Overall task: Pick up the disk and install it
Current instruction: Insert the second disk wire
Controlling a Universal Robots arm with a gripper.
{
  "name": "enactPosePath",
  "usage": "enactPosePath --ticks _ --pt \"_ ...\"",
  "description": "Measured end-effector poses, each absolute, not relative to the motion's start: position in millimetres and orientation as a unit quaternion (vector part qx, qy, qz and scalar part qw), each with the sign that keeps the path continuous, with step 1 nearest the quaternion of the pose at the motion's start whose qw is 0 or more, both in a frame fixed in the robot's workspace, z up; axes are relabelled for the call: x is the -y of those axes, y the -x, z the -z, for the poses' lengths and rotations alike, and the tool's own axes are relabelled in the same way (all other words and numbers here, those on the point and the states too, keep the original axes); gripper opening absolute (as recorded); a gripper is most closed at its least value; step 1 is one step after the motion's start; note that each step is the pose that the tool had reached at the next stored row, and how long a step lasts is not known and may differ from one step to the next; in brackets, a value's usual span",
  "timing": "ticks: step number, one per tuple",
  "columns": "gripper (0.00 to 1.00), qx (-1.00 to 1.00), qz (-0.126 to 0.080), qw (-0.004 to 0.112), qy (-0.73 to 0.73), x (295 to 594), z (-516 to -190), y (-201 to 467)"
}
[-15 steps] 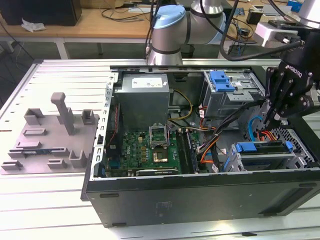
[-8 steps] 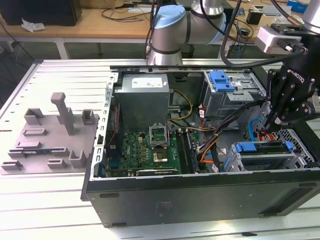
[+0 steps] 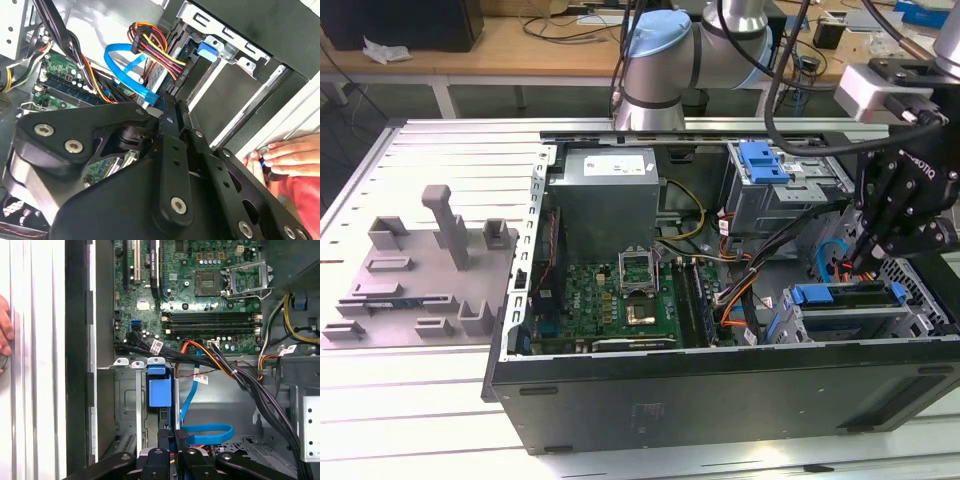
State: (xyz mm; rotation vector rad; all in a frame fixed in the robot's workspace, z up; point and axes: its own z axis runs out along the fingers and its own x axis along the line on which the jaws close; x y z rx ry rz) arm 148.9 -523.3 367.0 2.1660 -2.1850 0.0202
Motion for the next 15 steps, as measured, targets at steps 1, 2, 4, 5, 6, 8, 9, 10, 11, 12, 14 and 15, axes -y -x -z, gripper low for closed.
enactPosePath --ticks 1,2,4,5,6,8,9,10,11,12,14,15 --pt "0.16 0.704 -0.006 0.032 -0.709 524 -366 -149" --pt "0.16 0.702 -0.006 0.031 -0.712 524 -366 -149" --pt "0.16 0.7 -0.004 0.029 -0.713 527 -366 -149" --pt "0.16 0.7 -0.002 0.027 -0.714 529 -365 -149" --pt "0.16 0.7 0.001 0.023 -0.714 532 -365 -149" --pt "0.16 0.7 0.006 0.017 -0.714 536 -365 -149" --pt "0.16 0.7 0.007 0.016 -0.714 536 -364 -149" --pt "0.16 0.7 0.007 0.016 -0.714 536 -364 -149" --pt "0.16 0.7 0.007 0.016 -0.714 536 -364 -149" --pt "0.16 0.7 0.007 0.016 -0.714 536 -364 -149" --pt "0.16 0.7 0.007 0.016 -0.714 536 -364 -149" --pt "0.16 0.7 0.007 0.016 -0.714 536 -364 -149"
